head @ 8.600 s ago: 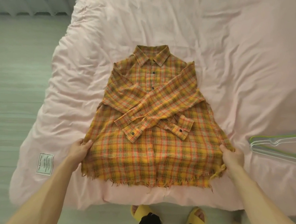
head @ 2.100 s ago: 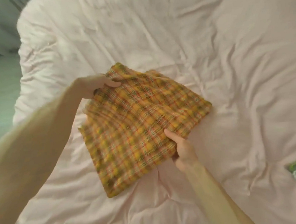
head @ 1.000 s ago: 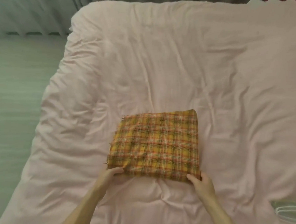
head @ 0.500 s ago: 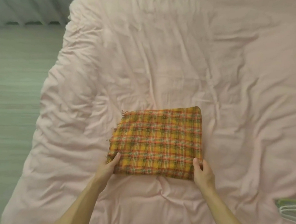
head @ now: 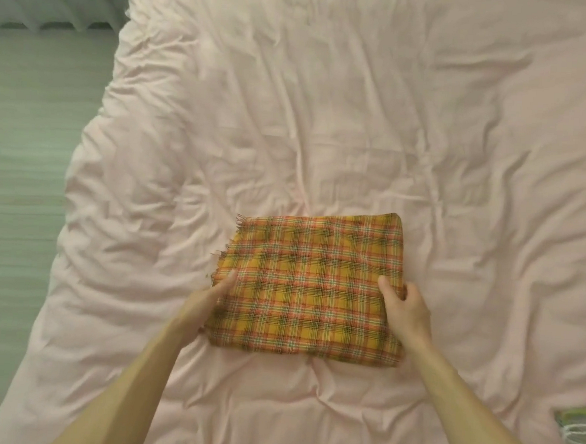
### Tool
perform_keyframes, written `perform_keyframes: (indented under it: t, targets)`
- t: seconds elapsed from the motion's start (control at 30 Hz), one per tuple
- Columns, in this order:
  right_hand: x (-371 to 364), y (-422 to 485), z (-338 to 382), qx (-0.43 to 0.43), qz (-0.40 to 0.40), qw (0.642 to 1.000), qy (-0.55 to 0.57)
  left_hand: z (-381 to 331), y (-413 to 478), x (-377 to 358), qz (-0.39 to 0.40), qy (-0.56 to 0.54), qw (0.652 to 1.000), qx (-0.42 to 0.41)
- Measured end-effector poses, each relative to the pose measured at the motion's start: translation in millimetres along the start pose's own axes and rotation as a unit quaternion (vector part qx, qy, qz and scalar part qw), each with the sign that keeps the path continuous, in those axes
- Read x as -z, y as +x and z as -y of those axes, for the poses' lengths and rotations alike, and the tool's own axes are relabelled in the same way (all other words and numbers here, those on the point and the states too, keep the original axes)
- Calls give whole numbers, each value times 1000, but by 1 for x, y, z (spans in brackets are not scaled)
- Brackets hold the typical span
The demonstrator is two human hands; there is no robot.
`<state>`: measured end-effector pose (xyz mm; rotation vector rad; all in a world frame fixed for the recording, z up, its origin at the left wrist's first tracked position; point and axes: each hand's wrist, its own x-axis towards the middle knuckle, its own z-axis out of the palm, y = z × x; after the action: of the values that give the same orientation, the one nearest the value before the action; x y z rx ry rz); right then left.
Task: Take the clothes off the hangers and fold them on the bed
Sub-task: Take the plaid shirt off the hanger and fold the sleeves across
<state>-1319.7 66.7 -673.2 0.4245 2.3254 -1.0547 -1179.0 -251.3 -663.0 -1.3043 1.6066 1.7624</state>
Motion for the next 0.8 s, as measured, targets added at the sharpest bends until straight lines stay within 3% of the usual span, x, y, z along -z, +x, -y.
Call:
perform_keyframes:
  t: [0.1, 0.17, 0.3, 0.37, 0.43, 0.5, 0.6, 0.7, 0.8]
  targets:
    - [-1, 25, 17, 5, -34, 998, -44, -2, 7, -8, -97, 79, 991, -53]
    - [-3, 34, 21, -5, -65, 997, -48, 10, 9, -15, -160, 191, 964, -90]
    - [-13, 28, 20, 0, -144, 989, -39, 26, 6, -26, -249, 282, 920, -107]
    - [-20, 15, 16, 90, -209, 971, -69, 22, 5, -27, -322, 346, 877, -85]
    - [-30, -1, 14, 211, -234, 939, -140, 18, 7, -32, -384, 399, 820, -144]
    - [-45, -13, 18, 290, -179, 914, -221, 6, 8, -51, -375, 439, 771, -270]
    - [-75, -8, 28, 318, -69, 895, -305, -18, 21, -100, -241, 520, 722, -387]
    - [-77, 26, 22, 284, -24, 869, -406, -12, 47, -120, -156, 573, 728, -342]
    - [-42, 64, -4, 202, -5, 860, -468, 25, 66, -85, -173, 588, 755, -233]
